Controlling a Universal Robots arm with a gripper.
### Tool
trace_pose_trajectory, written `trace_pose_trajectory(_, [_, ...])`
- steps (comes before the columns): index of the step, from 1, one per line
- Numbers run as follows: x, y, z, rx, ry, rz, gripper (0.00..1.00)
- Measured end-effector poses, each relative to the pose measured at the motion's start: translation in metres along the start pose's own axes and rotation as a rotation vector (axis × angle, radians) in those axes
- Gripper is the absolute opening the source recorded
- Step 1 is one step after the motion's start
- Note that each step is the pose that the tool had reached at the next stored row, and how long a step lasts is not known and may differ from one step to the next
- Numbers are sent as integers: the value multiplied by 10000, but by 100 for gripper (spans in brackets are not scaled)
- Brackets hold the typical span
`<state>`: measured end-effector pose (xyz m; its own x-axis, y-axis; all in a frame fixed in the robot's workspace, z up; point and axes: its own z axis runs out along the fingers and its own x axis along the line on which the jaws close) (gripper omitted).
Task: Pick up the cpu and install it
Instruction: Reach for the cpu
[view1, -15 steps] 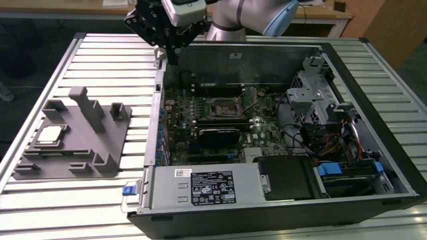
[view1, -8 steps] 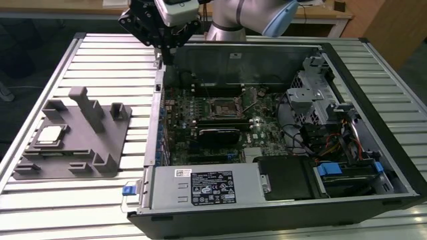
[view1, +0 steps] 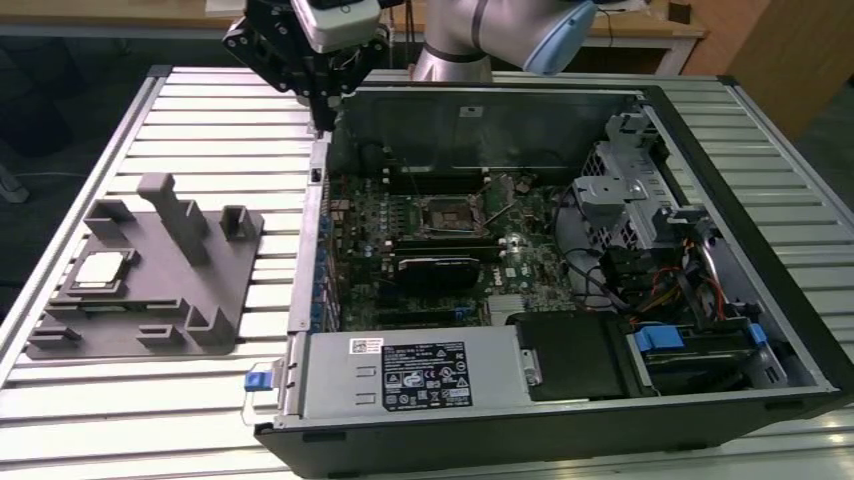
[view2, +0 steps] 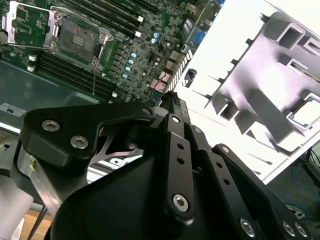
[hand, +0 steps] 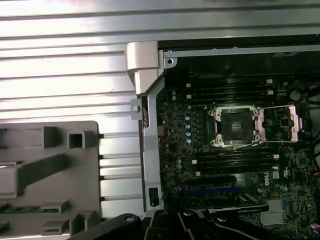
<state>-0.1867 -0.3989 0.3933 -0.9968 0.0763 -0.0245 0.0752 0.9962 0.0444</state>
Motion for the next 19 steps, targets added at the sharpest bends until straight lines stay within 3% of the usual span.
trace_pose_trajectory(19, [214, -16, -6, 0, 0, 0, 11])
